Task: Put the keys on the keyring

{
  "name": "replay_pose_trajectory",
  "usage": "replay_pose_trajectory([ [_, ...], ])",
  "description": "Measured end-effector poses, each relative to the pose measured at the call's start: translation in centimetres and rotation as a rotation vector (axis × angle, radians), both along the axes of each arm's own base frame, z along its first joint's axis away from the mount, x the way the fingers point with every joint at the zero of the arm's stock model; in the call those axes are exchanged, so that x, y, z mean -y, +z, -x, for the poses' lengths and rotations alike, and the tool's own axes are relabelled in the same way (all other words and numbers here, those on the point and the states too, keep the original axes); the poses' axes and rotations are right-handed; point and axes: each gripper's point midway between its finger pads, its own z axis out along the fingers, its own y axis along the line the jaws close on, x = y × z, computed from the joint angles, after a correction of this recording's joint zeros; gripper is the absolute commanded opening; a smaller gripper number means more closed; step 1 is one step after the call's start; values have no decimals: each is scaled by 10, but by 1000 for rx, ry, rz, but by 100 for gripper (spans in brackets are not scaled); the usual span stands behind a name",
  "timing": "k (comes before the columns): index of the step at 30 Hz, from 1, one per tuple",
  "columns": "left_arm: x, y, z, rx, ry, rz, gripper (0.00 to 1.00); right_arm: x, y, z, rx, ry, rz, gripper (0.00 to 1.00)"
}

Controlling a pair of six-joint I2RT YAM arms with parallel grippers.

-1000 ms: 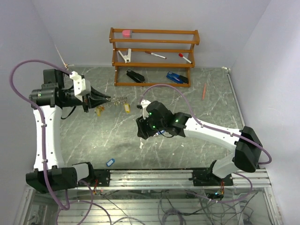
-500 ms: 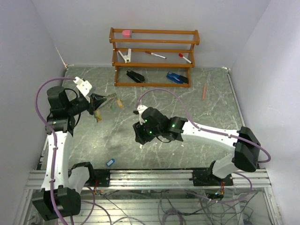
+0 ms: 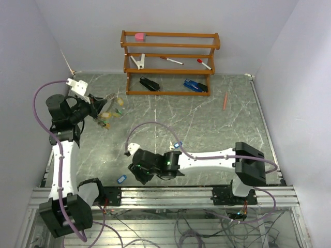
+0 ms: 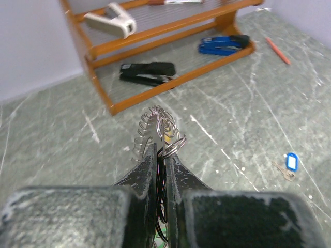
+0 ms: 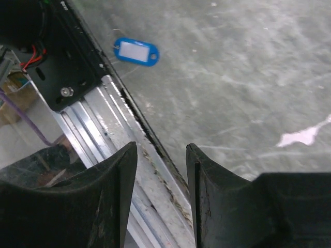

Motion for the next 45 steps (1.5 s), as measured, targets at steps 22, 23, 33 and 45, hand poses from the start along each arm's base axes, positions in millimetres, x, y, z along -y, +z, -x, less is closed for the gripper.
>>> replay_pose_trajectory([
  [22, -110, 7, -5, -6, 312, 126, 7, -96, -61, 6, 103, 0, 70, 45],
  [23, -111, 7, -5, -7, 315, 130, 7, -100, -61, 6, 106, 1, 68, 45],
  [33, -112, 9, -2, -2, 298, 136, 7, -125, -47, 8, 133, 11, 28, 42],
  [45, -114, 10, -1, -3, 302, 140, 7, -127, -70, 16, 128, 23, 83, 42],
])
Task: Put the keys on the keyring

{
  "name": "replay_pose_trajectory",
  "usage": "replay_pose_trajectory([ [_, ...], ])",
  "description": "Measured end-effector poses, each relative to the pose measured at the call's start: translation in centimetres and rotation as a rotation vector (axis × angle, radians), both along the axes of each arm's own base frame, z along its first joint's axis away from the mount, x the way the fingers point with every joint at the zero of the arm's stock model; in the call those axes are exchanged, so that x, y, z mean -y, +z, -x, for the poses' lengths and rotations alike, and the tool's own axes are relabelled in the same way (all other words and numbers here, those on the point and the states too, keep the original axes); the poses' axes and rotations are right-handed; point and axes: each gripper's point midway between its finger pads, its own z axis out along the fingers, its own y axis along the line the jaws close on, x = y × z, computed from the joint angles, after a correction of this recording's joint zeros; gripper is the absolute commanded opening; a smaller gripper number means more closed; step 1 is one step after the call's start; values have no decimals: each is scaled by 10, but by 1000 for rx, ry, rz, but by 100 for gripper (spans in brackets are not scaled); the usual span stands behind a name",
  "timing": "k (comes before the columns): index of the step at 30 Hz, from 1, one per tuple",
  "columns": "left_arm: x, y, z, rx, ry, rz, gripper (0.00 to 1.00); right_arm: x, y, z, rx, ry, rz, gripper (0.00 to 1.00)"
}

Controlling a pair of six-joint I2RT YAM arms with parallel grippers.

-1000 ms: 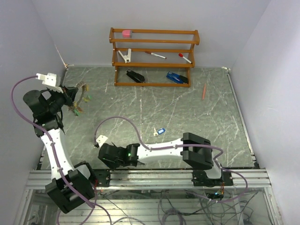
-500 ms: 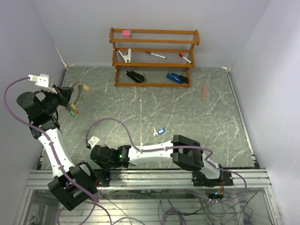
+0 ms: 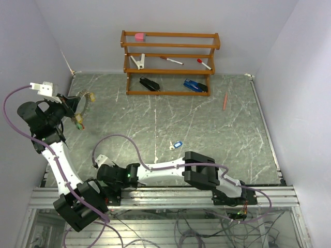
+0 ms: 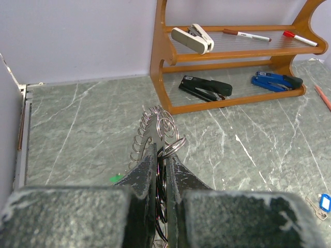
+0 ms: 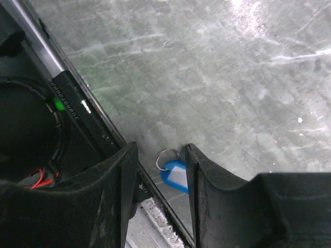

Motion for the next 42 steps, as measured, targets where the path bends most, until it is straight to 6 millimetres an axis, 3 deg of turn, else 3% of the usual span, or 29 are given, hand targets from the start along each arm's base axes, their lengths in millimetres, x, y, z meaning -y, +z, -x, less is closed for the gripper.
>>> replay_pose_trajectory([
  [15, -1, 1, 2, -2, -2, 21, 7, 6, -3, -3, 13, -31, 19, 31],
  [21, 0, 2, 2, -4, -6, 30, 7, 23, -2, -10, 19, -51, 34, 15],
  [23, 1, 2, 2, -4, -12, 36, 7, 32, -1, -14, 19, -60, 41, 2],
  [27, 6, 4, 4, 2, -37, 38, 7, 45, 10, -27, 27, -79, 41, 0],
  [33, 18, 5, 10, 4, -114, 40, 7, 62, 47, -45, 56, -101, -2, 0],
  [35, 22, 5, 12, 5, -144, 40, 7, 68, 77, -49, 70, -106, -56, 0],
  [42, 40, 5, 22, 18, -270, 15, 7, 81, 132, -62, 84, -119, -166, 0],
])
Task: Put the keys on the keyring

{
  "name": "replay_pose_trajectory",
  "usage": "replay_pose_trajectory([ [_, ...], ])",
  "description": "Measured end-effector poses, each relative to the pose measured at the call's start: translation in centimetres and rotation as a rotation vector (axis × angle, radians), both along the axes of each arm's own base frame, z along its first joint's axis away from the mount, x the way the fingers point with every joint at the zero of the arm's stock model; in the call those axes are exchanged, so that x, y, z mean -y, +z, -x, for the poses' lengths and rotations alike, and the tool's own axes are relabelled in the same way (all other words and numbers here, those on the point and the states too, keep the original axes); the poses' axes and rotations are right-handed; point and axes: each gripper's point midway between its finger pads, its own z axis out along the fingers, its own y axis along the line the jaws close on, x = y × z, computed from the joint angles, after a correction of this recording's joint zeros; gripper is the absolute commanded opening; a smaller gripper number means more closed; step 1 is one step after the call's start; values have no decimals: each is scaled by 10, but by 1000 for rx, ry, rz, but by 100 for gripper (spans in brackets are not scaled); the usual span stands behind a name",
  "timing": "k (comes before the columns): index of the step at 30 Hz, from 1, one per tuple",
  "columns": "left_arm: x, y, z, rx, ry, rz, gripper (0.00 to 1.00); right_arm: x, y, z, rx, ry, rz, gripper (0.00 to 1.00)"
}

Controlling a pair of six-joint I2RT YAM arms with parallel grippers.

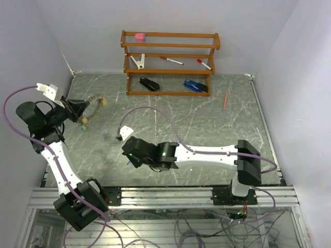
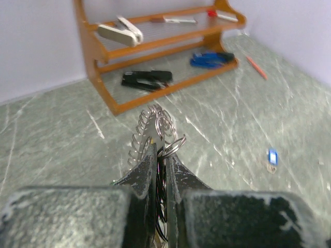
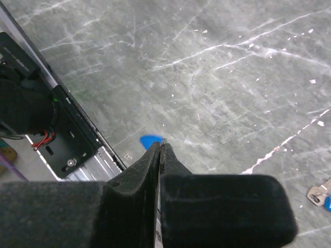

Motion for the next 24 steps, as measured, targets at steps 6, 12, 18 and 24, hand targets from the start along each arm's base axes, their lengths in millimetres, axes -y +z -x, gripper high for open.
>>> replay_pose_trajectory([
  [6, 29, -16, 21, 2, -241, -148, 7, 25, 47, -11, -6, 11, -78, 0],
  [12, 91, -37, 53, 40, -530, -185, 7, 60, 135, -31, 35, -17, -221, 0],
  [18, 120, -28, 79, 100, -638, -179, 7, 57, 193, -27, 48, 12, -339, 0],
  [24, 130, -7, 95, 185, -659, -227, 7, 56, 193, -32, -14, -1, -364, 0],
])
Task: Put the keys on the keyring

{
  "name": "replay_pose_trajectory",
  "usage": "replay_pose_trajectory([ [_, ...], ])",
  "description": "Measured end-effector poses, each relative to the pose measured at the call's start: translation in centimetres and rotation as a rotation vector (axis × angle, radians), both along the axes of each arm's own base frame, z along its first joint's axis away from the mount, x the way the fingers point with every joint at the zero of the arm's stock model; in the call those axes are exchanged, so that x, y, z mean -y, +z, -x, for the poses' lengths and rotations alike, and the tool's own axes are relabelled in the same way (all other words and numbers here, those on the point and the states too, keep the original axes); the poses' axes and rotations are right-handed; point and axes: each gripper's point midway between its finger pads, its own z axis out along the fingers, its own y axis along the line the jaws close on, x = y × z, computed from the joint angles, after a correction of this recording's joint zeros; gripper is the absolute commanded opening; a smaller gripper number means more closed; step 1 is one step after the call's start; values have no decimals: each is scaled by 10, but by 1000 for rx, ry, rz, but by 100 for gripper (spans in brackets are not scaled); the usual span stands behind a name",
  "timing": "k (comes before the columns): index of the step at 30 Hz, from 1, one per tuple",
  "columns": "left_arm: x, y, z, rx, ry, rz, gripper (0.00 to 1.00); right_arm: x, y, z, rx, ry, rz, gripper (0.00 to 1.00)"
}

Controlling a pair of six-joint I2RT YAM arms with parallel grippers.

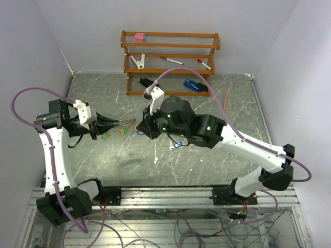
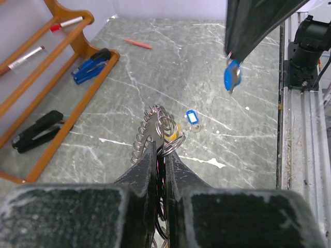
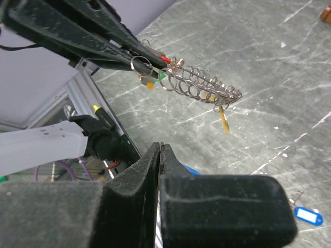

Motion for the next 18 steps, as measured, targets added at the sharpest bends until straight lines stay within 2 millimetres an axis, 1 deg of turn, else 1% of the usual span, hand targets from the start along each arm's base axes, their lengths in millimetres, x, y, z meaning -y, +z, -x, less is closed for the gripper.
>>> replay_pose_trajectory([
  [2, 1, 6, 2, 28, -1, -7, 7, -5, -5, -3, -25, -2, 0, 0],
  [6, 4, 15, 10, 66, -3, -13, 7, -16, -21, -5, -78, 4, 19, 0],
  [8, 5, 17, 13, 68, -3, -12, 7, -20, -22, -4, -97, 13, 18, 0],
  [9, 5, 17, 14, 69, -3, -13, 7, -23, -21, -3, -102, 19, 12, 0],
  [15, 7, 20, 20, 90, -4, -19, 7, -39, 9, -1, -127, 51, -70, 0],
  [18, 8, 21, 21, 99, -4, -22, 7, -42, 16, 2, -142, 62, -94, 0],
])
